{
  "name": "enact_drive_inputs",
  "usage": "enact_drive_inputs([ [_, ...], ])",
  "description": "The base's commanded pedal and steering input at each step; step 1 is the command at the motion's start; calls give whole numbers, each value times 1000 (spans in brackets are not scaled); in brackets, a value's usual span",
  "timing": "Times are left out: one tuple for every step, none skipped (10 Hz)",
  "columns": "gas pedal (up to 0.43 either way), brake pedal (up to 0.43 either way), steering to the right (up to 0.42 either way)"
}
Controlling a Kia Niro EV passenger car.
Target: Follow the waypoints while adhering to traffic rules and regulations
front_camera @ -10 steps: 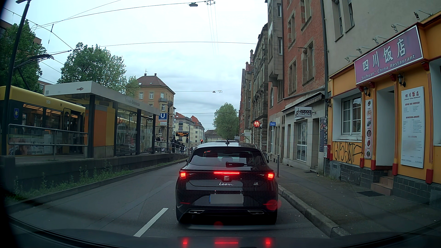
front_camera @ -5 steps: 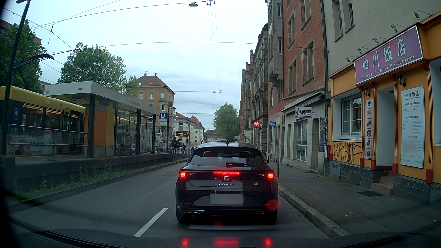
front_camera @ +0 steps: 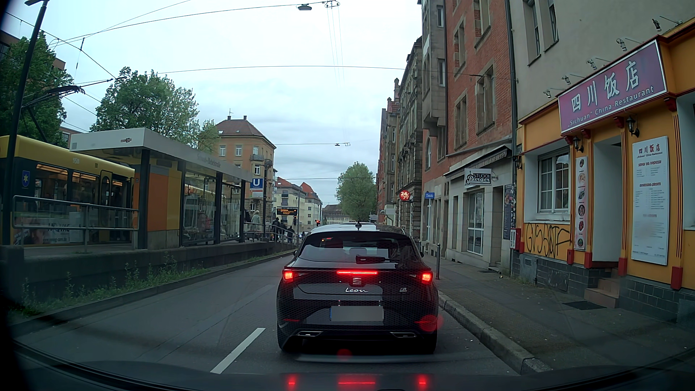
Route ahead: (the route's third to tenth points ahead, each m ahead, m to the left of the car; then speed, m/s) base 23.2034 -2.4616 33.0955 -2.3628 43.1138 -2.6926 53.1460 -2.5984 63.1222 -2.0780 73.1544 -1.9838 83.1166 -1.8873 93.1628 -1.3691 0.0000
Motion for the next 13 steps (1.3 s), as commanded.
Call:
enact_drive_inputs([
  [0,305,-36],
  [0,305,-37],
  [0,305,-37],
  [0,305,-37],
  [0,311,-37],
  [0,311,-36],
  [0,311,-37],
  [0,305,-37],
  [0,305,-37],
  [0,305,-37],
  [0,305,-36],
  [0,299,-37],
  [0,183,-37],
])
